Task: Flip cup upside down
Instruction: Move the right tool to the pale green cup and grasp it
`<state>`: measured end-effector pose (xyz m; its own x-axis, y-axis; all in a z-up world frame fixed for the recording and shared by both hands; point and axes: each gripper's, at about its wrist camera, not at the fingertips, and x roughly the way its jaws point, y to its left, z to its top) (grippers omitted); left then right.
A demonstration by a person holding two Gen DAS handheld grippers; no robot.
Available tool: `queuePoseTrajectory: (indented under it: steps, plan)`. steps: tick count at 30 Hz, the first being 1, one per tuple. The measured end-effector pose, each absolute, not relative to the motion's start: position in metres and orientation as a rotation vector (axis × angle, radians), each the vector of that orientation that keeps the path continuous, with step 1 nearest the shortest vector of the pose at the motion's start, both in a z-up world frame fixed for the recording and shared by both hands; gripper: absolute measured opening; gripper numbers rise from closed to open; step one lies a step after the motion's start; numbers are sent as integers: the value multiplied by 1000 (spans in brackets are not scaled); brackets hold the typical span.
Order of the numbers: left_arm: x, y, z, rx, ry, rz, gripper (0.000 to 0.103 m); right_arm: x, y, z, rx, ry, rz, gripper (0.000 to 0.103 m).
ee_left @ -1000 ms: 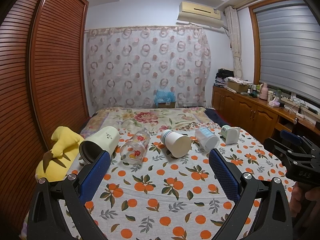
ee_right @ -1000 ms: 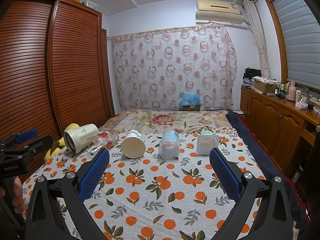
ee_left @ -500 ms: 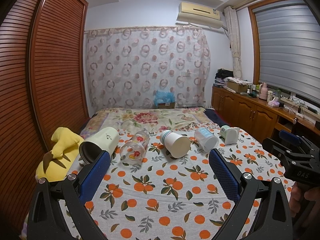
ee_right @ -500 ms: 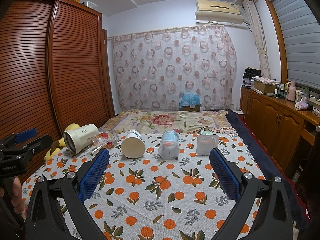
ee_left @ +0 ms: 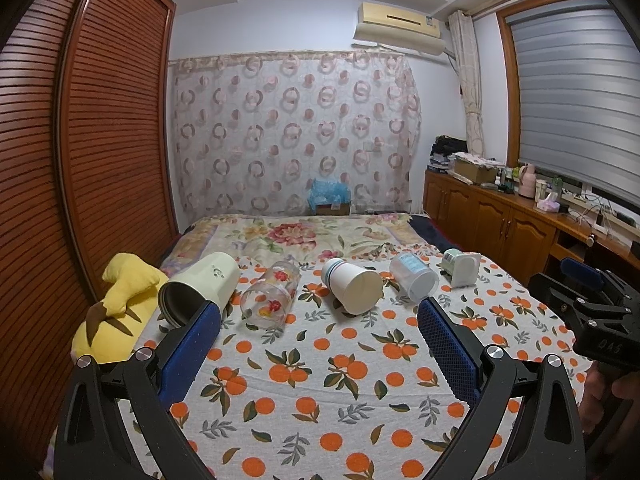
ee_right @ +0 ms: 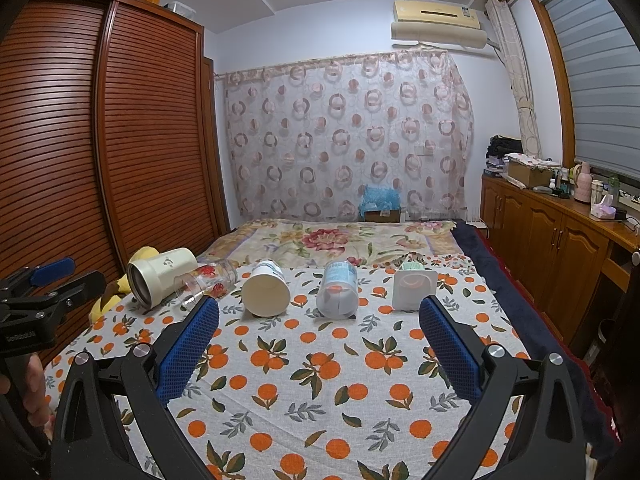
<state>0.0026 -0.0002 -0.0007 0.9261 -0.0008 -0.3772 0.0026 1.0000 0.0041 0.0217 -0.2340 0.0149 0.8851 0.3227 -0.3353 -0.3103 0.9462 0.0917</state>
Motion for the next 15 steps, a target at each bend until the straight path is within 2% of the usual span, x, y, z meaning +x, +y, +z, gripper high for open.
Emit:
queuePoseTrajectory:
  steps: [5,15]
  plan:
    - [28,2,-12,3,440,-37,95,34,-239,12,22,380,343,96]
    - [81,-17,-38,80,549,-148,95,113,-257,-8,-50,512,331,83]
